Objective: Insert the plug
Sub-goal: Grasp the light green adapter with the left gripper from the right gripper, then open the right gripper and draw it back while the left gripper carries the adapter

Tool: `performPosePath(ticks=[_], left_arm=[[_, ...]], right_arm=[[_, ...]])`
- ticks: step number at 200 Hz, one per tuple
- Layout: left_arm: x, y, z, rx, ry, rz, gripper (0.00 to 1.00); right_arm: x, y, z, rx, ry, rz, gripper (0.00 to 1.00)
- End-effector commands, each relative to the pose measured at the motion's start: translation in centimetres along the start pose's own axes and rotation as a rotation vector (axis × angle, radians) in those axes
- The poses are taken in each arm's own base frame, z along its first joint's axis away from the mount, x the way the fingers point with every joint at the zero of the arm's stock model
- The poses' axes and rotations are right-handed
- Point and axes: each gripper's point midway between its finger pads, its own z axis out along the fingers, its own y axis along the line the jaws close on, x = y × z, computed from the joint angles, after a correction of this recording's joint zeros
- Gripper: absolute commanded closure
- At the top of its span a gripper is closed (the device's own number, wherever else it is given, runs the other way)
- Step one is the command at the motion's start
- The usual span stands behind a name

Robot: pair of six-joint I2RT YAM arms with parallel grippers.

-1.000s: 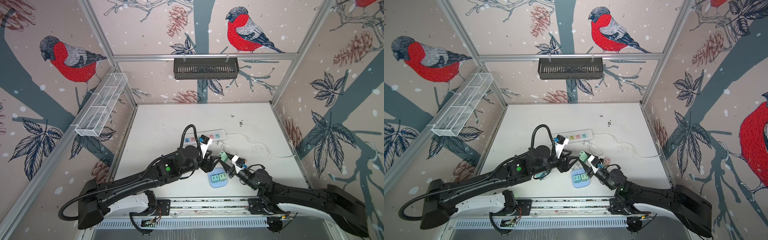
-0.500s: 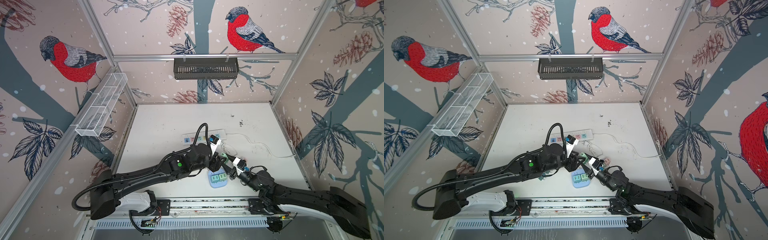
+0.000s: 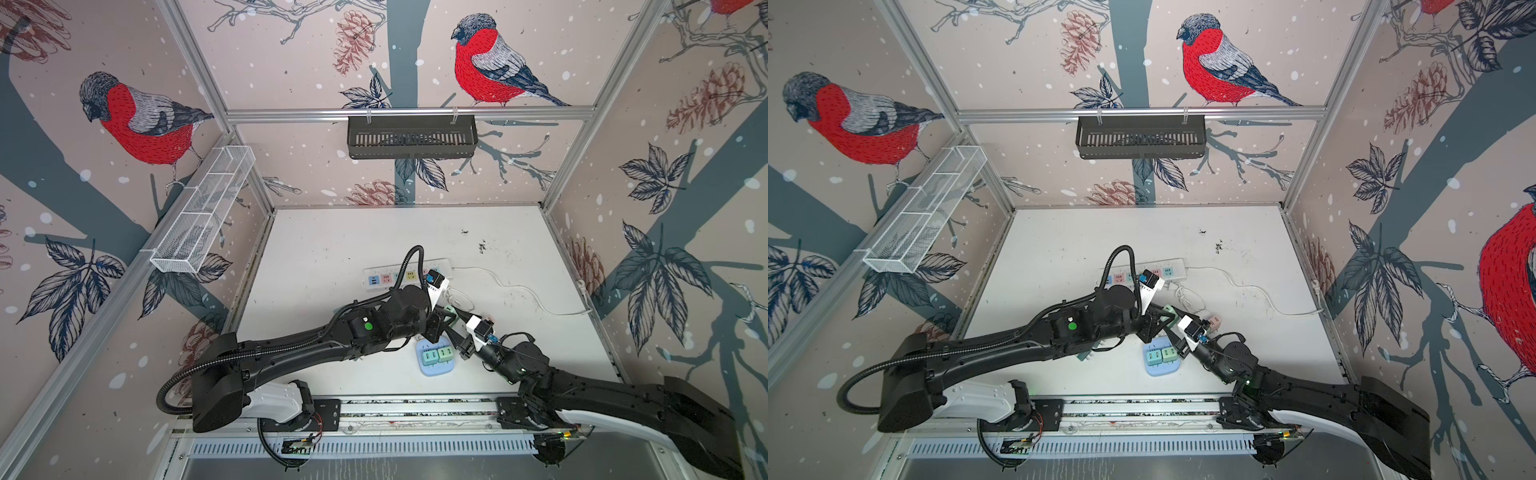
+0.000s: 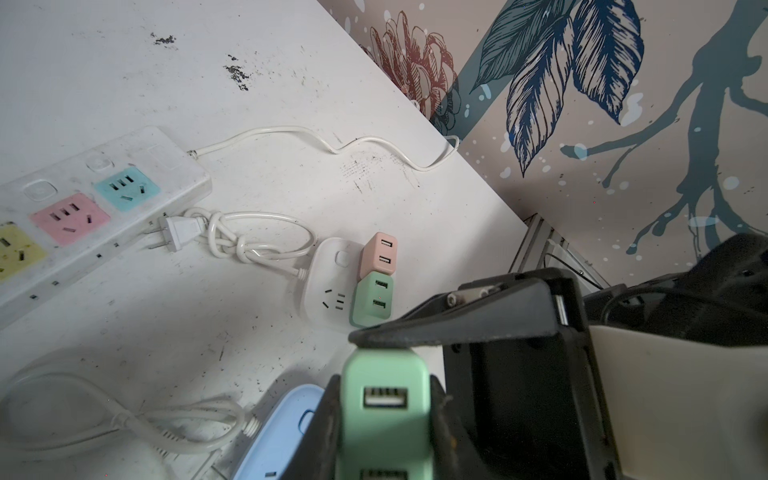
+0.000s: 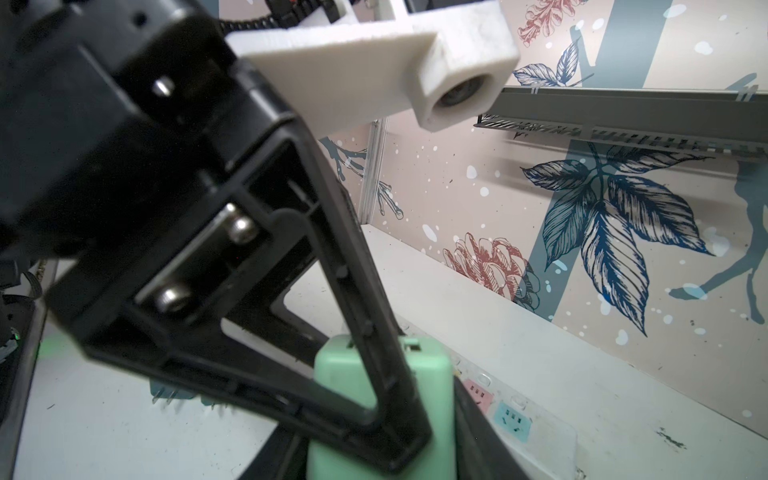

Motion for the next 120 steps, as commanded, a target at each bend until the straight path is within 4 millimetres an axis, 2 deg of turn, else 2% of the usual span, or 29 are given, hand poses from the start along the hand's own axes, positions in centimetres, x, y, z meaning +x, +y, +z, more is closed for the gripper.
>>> performPosePath(ticks=[1, 24, 51, 75, 101, 120], left_arm=[[-1.2, 2.2, -0.8, -0.068, -0.044, 0.013, 1.00], [-2.9, 5.5, -2.3, -0.110, -0.104, -0.037, 1.00], [-4.6, 7.9, -4.6, -0.229, -0.216, 0.032, 1.00], [-5.5, 8.8, -6.3, -0.297, -0.303, 0.141, 1.00], [-5.2, 8.8, -6.6, -0.313, -0.328, 0.357, 1.00], [-4.3, 8.7, -6.0, -0.311, -0.285, 0.508, 1.00]], right_arm=[[-0.4, -0.8, -0.3, 0.045, -0.020, 0.020, 0.33], [0.0, -2.0, -0.5, 0.104, -0.001, 0.020, 0.22], [0.5, -4.5, -1.2, 0.233, 0.020, 0.045, 0.18], [1.1, -7.7, -2.1, 0.373, 0.044, 0.096, 0.14], [2.3, -11.8, -3.6, 0.539, 0.076, 0.175, 0.11], [3.5, -14.8, -5.2, 0.691, 0.104, 0.238, 0.10]])
